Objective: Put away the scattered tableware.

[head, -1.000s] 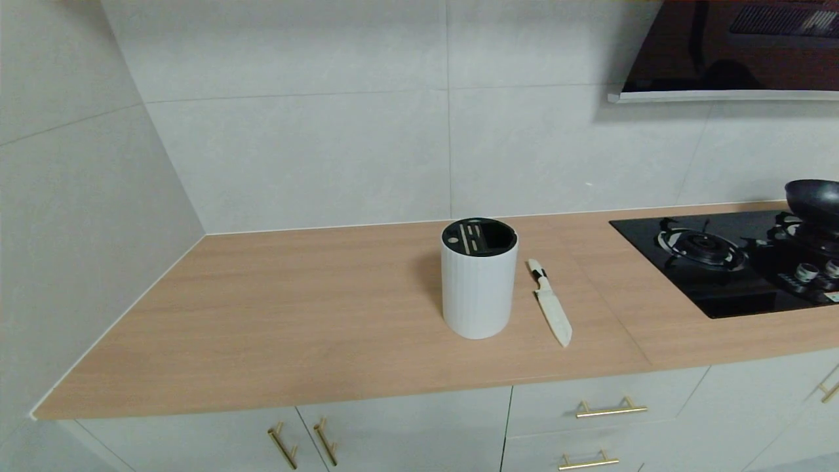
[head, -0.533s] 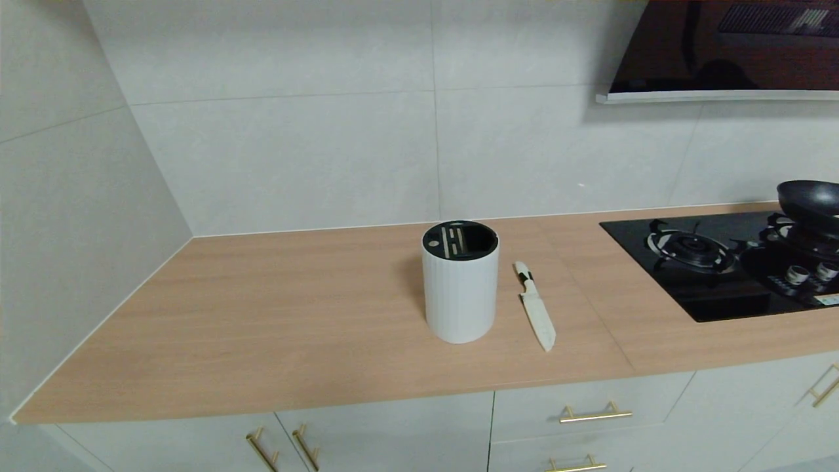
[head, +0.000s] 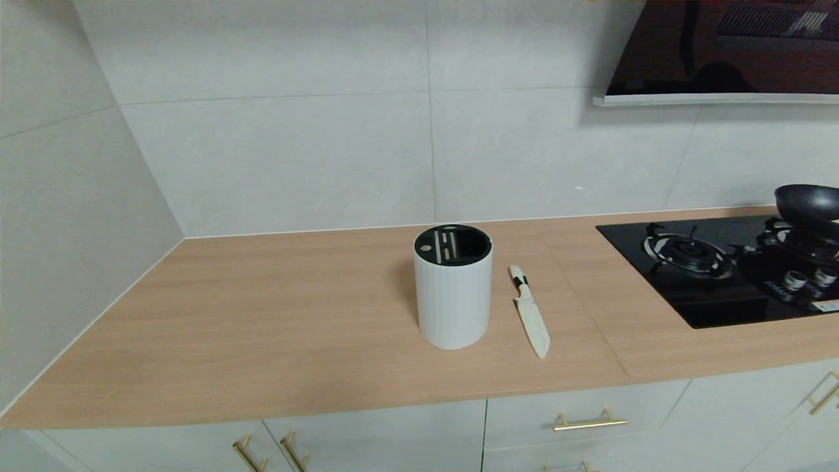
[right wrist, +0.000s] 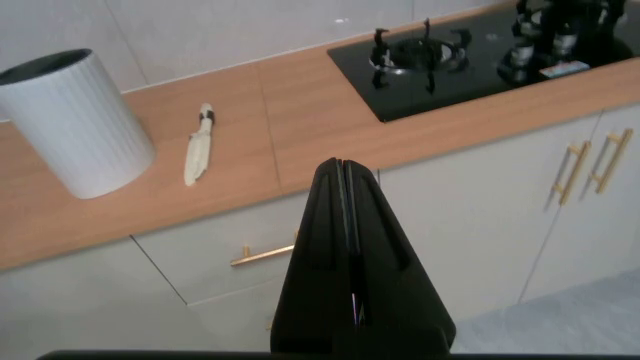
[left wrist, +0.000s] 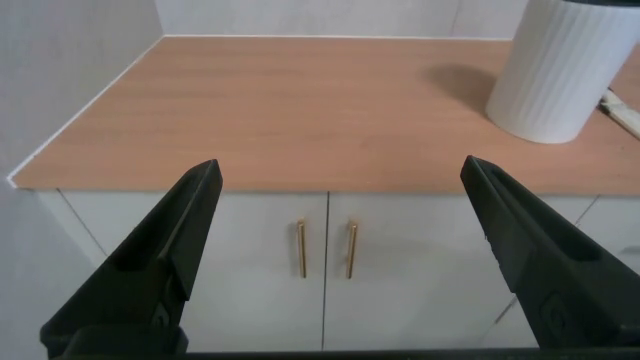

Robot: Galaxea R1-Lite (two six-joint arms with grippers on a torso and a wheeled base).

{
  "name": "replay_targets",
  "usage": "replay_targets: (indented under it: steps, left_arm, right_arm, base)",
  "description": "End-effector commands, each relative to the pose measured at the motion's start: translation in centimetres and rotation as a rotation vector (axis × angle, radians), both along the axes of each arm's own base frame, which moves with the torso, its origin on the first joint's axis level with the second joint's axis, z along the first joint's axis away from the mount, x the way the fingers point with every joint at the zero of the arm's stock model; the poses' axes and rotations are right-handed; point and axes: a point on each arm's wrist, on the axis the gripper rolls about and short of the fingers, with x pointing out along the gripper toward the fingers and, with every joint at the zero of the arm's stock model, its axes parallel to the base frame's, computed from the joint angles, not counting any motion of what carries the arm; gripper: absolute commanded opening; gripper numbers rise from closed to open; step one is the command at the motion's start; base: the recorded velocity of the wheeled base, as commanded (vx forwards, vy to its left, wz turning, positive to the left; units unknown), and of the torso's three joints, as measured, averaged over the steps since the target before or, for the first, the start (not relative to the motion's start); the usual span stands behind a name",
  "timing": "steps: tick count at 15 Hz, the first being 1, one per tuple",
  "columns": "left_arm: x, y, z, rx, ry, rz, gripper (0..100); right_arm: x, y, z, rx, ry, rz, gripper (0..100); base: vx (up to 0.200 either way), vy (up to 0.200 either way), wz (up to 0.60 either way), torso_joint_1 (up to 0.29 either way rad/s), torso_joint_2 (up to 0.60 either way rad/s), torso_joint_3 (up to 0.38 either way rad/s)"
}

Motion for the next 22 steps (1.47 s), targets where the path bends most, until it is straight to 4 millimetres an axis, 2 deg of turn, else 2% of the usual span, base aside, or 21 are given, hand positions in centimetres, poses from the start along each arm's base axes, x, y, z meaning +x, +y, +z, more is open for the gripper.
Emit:
replay_targets:
  steps: [1,10,13,19,22]
  left_arm:
    - [0.01,0.00,0.00,-0.001,0.000,0.001,100]
    - [0.01,0.00,0.00,-0.001,0.000,0.001,100]
    - [0.01,0.00,0.00,0.000,0.000,0.001,100]
    - [0.01,0.00,0.00,0.000,0.000,0.001,100]
    - [0.01,0.00,0.00,-0.001,0.000,0.001,100]
  right_arm:
    - [0.00,0.00,0.00,0.000,0.000,0.000,0]
    - [0.00,0.00,0.00,-0.002,0.000,0.001,0]
    - [0.00,0.00,0.00,-0.002,0.000,0.001,0]
    - [0.00,0.00,0.00,-0.002,0.000,0.001,0]
    - [0.00,0.00,0.00,0.000,0.000,0.001,0]
  base:
    - [0.000,0.000,0.00,0.000,0.00,0.000]
    - [0.000,0.000,0.00,0.000,0.00,0.000]
    - [0.200,0.000,0.00,-0.009,0.00,0.006]
    - [0.000,0.000,0.00,0.000,0.00,0.000]
    - [0.200,0.000,0.00,-0.010,0.00,0.006]
